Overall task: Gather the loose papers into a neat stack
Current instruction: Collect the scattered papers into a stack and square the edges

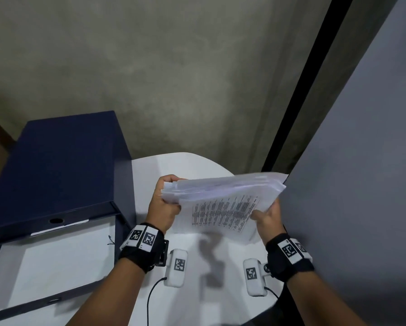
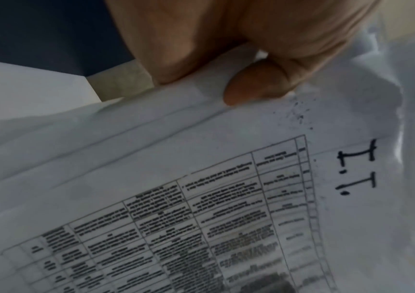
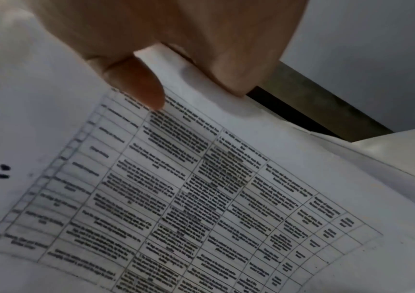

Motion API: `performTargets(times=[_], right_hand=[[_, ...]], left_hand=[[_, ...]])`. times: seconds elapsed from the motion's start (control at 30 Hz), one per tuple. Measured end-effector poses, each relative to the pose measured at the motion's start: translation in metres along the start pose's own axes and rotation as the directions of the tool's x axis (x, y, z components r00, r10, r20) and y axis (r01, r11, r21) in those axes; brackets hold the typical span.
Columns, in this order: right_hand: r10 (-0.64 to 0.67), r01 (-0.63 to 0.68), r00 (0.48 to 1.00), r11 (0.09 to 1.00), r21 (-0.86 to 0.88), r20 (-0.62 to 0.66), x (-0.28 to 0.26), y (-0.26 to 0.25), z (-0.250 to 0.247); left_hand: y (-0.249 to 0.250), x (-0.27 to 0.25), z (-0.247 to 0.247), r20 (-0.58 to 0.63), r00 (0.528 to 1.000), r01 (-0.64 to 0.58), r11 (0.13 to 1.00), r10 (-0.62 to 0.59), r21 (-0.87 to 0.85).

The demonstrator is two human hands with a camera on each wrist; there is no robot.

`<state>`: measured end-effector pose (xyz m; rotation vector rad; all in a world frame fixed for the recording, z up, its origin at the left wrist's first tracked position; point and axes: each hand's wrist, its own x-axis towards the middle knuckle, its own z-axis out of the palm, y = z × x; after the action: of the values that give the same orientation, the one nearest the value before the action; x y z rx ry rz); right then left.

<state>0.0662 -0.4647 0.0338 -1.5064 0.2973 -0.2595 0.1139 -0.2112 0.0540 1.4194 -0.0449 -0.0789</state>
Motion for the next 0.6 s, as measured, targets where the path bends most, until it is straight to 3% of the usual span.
performTargets(times=[0.2, 0.33, 0.47, 0.6], right_hand=[[-0.03, 0.031, 0.999, 0.998, -0.062, 0.015, 0.001, -0.001, 0.002], [-0.052, 0.045, 0.997, 0.994, -0.103, -0.06, 0.003, 0.002, 0.002], [-0.071, 0.057, 0.994, 0.987, -0.152, -0.087, 0.003, 0.003, 0.003], [-0.062, 0.055, 0.998, 0.981, -0.187, -0.032, -0.001, 0.008, 0.007]], left_hand=[[-0.003, -0.002, -0.004, 0.042, 0.991, 0.123, 0.992, -0.124, 0.032], [-0.003, 0.0, -0.008, 0.035, 0.994, 0.1, 0.995, -0.1, 0.003], [-0.007, 0.0, -0.001, -0.017, 0.996, 0.09, 0.99, -0.089, 0.104], [-0.01, 0.002, 0.002, -0.1, 0.993, 0.07, 0.984, -0.054, 0.164]])
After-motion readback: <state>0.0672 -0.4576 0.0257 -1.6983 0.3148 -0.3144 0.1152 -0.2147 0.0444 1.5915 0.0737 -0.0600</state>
